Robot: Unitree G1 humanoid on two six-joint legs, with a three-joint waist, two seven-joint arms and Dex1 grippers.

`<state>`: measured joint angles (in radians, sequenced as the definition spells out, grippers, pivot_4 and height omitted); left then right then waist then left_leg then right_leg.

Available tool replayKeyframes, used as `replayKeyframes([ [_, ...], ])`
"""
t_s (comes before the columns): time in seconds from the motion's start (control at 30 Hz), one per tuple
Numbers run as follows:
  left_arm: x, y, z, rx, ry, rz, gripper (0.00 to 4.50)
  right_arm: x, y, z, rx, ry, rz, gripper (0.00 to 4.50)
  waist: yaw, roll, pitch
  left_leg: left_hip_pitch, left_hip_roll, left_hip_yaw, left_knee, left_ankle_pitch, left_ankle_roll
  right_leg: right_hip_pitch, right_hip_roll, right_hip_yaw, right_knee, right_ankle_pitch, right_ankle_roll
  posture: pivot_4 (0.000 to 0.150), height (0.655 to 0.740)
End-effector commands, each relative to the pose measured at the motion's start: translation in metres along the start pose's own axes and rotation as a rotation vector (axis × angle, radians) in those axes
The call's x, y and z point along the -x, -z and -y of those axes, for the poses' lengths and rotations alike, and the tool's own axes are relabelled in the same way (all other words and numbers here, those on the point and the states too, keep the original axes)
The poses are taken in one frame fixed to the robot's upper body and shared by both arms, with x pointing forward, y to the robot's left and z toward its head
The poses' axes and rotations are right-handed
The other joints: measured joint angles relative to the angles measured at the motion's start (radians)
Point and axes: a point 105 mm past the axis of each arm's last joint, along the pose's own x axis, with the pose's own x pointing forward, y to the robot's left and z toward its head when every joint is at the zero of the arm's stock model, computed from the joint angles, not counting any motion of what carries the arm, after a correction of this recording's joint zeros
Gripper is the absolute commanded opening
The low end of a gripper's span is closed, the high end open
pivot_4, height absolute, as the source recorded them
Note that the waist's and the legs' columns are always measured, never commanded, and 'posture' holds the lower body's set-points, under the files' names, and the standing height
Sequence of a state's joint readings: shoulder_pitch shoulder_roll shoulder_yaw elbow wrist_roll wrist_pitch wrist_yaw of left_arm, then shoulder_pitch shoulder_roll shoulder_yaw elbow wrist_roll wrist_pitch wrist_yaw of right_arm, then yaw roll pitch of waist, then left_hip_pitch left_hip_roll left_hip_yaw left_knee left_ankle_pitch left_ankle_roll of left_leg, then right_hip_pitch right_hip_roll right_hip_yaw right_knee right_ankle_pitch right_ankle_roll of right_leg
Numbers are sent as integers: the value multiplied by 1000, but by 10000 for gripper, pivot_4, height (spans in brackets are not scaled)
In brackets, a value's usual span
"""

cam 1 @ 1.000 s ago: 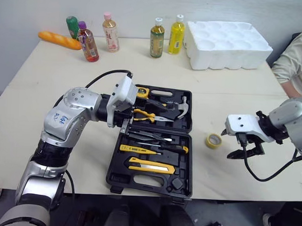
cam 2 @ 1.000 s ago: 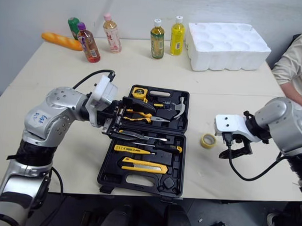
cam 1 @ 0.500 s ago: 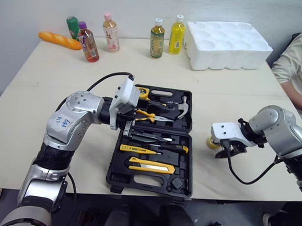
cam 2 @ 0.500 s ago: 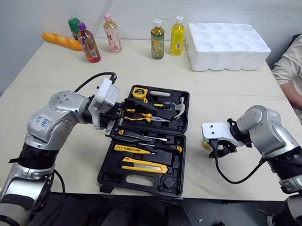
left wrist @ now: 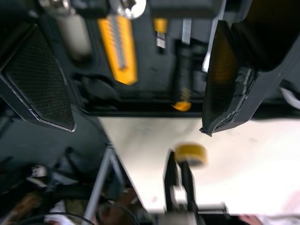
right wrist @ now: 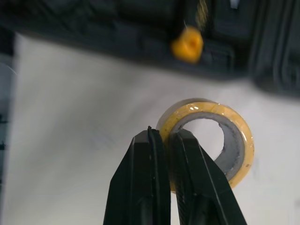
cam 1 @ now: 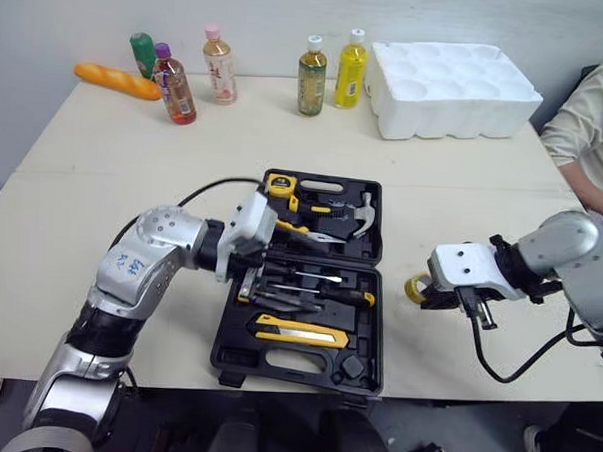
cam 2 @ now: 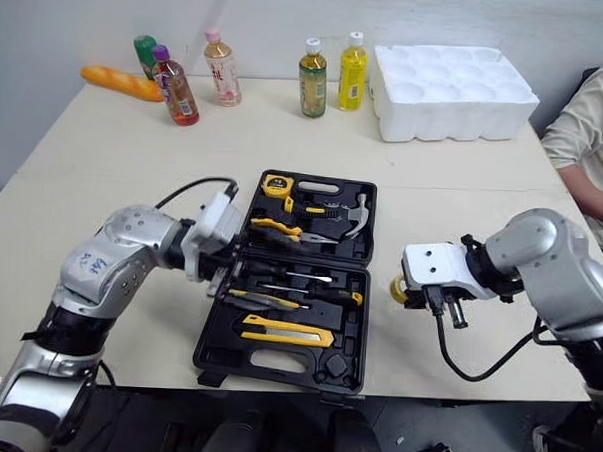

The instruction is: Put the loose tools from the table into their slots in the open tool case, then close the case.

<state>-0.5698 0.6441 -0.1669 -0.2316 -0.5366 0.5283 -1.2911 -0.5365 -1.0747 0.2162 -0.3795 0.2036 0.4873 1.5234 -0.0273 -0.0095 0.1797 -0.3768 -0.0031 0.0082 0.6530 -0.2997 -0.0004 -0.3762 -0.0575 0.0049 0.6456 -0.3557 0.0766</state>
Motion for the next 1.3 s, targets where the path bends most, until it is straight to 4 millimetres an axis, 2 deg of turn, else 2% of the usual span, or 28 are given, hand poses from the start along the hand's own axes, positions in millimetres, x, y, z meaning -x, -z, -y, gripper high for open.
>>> replayKeyframes([
  [0.03,1,7,20,-57,90,-97,45000,-21,-38,-28,48,-106,157,366,0,0,0,1,0,-1,0,0,0,1,0,0,0,0,0,1500,7400],
  [0.17,2,18,25,-62,107,-164,45000,-39,-41,-38,1,-128,188,366,2,0,0,0,-1,0,0,-1,1,1,-2,0,-1,0,0,1500,7400],
  [0.27,3,18,28,-51,121,-167,45000,-51,-36,-44,-4,-151,163,366,5,0,0,0,-2,-1,0,-2,3,1,-2,0,-1,0,0,1500,7400],
  [0.5,0,19,31,-63,145,-182,45000,-58,-30,-52,-24,-189,154,366,1,0,0,0,-2,-1,0,-3,5,1,-2,0,-2,0,0,1500,7400],
  [0.67,-1,17,29,-65,142,-174,45000,-69,-27,-49,-21,-156,161,366,1,0,0,0,-1,-1,-1,-3,6,0,-2,0,-1,0,0,1500,7400],
  [0.7,-2,17,28,-67,139,-172,45000,-70,-26,-48,-25,-150,162,9376,1,0,0,0,-1,-1,0,-3,6,0,-2,0,-1,0,0,1500,7400],
  [0.8,-4,18,26,-81,129,-178,45000,-64,-27,-52,-23,-182,165,22001,2,0,0,0,-2,-1,0,-3,6,1,-2,0,-1,0,0,1500,7400],
  [0.93,-5,16,25,-88,129,-170,45000,-34,-37,-39,-92,-139,197,41289,1,0,0,0,-2,-1,0,-3,6,1,-2,0,-1,0,0,1500,7400],
  [1.07,-7,20,19,-113,105,-178,45000,-31,-44,-18,-105,13,368,41289,1,-1,0,0,-1,-1,-1,-3,6,1,-2,-1,-1,0,0,1500,7400],
  [1.17,-10,24,16,-134,101,-187,45000,-36,-57,-22,-168,43,599,31910,3,-1,0,0,-1,-1,-2,-3,5,1,-1,-1,-2,0,0,1500,7400],
  [1.3,-12,20,18,-130,113,-166,45000,-49,-50,-26,-219,125,679,12527,4,-1,0,-1,-2,-1,0,-2,5,1,-1,-1,1,0,0,1500,7400],
])
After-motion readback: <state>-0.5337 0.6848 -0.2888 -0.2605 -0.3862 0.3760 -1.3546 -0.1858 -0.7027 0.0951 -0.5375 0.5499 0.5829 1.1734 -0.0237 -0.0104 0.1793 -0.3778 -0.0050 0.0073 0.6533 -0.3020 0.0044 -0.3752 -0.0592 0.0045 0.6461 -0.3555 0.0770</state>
